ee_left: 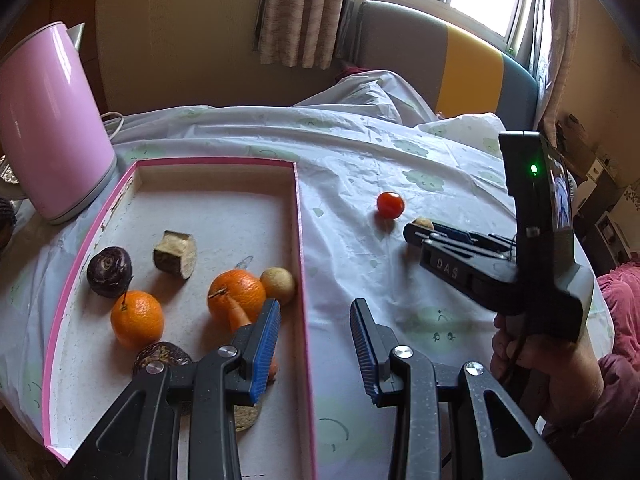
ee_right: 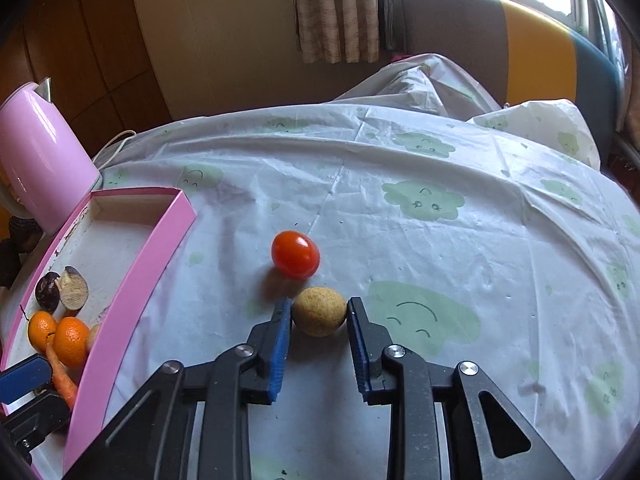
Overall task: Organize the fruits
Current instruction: 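Grasp the red cherry tomato with the left tool while the right tool holds its fruit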
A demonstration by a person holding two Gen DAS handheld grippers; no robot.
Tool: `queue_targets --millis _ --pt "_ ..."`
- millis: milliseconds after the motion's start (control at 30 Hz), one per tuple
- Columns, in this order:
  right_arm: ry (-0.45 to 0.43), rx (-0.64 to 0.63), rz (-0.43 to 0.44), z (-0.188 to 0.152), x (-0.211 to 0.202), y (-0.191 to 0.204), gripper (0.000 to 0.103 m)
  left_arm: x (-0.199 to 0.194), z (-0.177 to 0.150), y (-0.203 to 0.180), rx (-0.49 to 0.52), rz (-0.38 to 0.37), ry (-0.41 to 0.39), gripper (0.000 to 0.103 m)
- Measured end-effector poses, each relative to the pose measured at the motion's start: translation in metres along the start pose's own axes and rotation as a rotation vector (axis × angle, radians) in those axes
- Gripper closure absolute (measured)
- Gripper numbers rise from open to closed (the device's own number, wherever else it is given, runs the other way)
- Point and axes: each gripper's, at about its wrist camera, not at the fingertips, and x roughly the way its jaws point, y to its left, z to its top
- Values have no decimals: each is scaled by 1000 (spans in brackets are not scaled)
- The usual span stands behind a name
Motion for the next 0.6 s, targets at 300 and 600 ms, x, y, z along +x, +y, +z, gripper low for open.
queue_targets --millis 300,600 --pt "3 34 -99 -23 -25 -30 75 17 18 -23 3 -59 42 66" --pt "-17 73 -116 -33 -30 -45 75 43 40 -45 10 -90 60 66"
